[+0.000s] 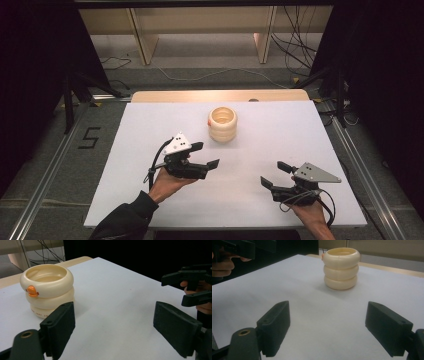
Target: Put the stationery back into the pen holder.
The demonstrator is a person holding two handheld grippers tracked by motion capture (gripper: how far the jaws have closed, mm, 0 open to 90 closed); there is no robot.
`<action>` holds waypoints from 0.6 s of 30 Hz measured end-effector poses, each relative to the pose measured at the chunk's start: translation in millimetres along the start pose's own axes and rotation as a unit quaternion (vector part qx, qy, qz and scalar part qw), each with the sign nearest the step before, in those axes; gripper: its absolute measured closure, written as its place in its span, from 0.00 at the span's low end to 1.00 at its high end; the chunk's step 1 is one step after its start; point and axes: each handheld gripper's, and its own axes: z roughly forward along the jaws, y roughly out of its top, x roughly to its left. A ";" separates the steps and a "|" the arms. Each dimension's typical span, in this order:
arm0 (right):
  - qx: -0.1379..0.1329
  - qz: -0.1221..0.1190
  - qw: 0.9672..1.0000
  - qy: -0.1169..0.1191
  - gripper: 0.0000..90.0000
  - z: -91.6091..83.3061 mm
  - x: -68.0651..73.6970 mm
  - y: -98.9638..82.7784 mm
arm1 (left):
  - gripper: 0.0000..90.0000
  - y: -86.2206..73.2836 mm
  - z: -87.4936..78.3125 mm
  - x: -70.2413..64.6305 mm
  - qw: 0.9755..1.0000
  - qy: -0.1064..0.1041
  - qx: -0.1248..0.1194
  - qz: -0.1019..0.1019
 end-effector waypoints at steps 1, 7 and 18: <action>0.000 -0.001 1.000 0.001 0.23 0.0 0.1 0.0 | 0.19 -1.1 -1.2 -0.2 1.000 0.003 0.000 0.004; -0.002 0.000 1.000 0.001 0.23 -0.3 -0.5 -0.2 | 0.19 -7.0 -8.2 0.6 1.000 0.004 0.006 0.000; 0.000 0.000 1.000 0.001 0.23 -1.0 0.7 -0.2 | 0.18 -17.3 -18.6 2.5 1.000 0.012 0.008 0.000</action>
